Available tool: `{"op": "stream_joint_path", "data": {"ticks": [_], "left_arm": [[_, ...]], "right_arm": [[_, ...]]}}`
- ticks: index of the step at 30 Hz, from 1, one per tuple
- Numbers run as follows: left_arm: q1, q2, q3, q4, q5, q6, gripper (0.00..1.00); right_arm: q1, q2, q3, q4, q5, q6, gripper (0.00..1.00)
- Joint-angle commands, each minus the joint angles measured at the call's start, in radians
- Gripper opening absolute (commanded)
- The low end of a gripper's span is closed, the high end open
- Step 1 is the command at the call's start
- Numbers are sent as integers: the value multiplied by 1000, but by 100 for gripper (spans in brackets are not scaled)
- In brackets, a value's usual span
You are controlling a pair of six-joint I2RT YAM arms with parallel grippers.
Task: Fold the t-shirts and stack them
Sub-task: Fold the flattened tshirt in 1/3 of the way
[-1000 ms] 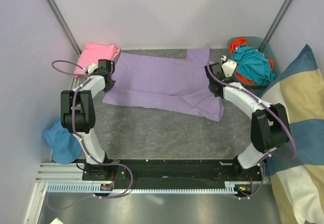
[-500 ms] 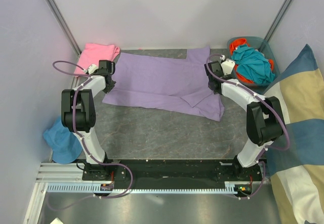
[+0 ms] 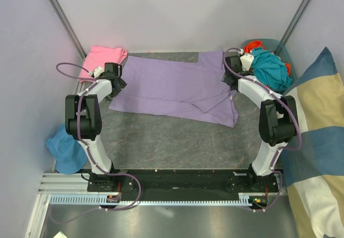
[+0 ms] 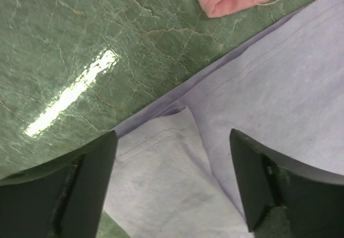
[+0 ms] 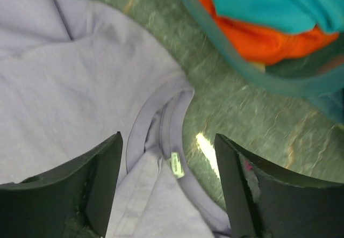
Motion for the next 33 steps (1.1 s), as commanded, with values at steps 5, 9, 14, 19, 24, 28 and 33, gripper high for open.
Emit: {"op": "stream_joint_path", "data": {"ticks": [5,9,14,19,24,28,33], "left_arm": [[-20,-189,-36,15,-2,19,100],[-84,-305,-120,17,-29,14,100],[-160,-430,-249,24,-26,-4,100],[-174,-462,-340,26,-14,-26,100],[-174,-476,-364,26,-11,-26,100],[-174,-481,-363,26,-16,-23,100],[-172,-477,-366,26,-11,-24,100]], "right_arm": [[-8,-108,-27,65,-151,-63,81],[58,-164,-113,42,-201,-59,82],[144,-195,-185,41,-231,-25,82],[222,-174,-216,45,-264,-9,78],[267,-149,-227,45,-277,6,63],[282,-145,-245,48,-290,21,53],[313,-122,-284,58,-303,46,51]]}}
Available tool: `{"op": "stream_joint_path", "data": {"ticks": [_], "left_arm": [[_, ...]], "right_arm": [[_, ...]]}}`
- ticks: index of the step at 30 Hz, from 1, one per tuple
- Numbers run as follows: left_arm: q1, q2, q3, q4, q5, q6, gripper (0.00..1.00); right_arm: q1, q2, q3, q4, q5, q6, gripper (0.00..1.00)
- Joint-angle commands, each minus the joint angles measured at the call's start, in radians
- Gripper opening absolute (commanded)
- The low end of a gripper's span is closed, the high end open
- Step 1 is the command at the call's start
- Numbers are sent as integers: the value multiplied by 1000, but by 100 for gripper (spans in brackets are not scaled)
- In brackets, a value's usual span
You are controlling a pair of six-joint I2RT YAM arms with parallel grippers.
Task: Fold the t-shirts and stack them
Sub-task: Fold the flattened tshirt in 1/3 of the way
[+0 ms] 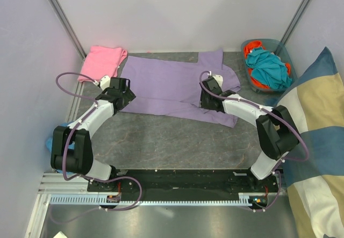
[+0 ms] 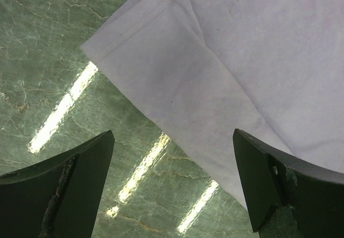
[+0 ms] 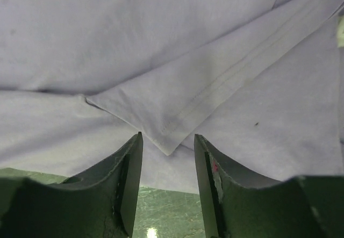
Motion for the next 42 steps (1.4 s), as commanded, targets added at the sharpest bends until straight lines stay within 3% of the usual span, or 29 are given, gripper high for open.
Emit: {"op": "stream_joint_path", "data": {"ticks": [1,13,34,37,38,42], "left_arm": [[2,-27,-5,19,-12,-23,100],[0,-23,-9,20,-5,-23,100],[0,10,7,19,-3,-26,100],[0,13,6,19,-1,-26,100],[0,15,6,20,-1,-26,100],[0,16,7,20,-1,-23,100]], "right_arm": [[27,32,-37,23,-21,35,50],[47,76,-55,51,-18,38,51],[46,145,54,21,50,-19,52],[46,154,57,23,57,-22,41],[46,158,57,21,62,-25,30],[46,161,55,21,74,-30,7]]}}
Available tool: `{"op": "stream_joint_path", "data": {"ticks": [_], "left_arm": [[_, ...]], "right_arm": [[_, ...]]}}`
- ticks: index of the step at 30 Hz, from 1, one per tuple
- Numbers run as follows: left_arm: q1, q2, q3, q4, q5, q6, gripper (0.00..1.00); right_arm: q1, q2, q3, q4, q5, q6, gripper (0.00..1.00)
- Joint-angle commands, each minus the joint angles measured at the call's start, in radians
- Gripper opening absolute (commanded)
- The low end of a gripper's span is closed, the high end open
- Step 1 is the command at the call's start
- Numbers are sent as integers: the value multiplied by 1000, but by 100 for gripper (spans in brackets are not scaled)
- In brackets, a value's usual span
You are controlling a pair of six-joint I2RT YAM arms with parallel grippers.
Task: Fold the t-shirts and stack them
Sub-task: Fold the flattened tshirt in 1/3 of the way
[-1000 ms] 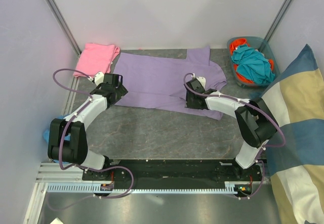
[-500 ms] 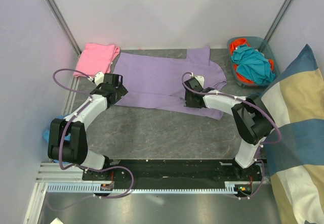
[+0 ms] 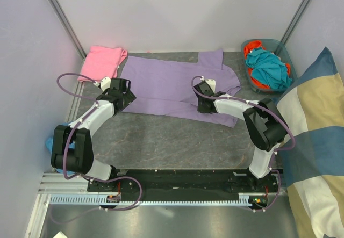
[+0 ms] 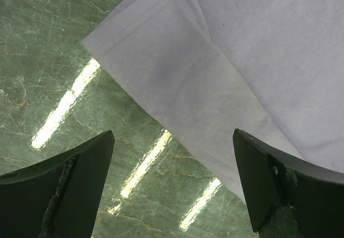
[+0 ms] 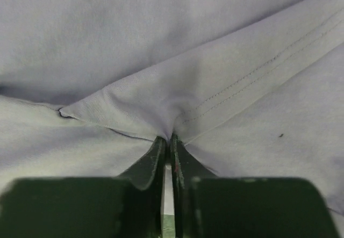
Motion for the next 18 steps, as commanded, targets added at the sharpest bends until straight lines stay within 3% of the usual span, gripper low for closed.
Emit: {"op": "stream_joint_path", "data": {"ticks": [1,2,9,18], "left_arm": [[0,8,15,20,-6,-21,100],[0,11,15,19,-7,-21,100],[0,13,17,19,-1,-19,100],[0,10,12,14,0,-13,100]], "right_arm": [[-1,8,36,4,34,-9,4],[-1,5,40,4,38,-12,1],[-7,41,138,-13,34,-41,0],[-18,178,293,-32,22,-108,6]]}}
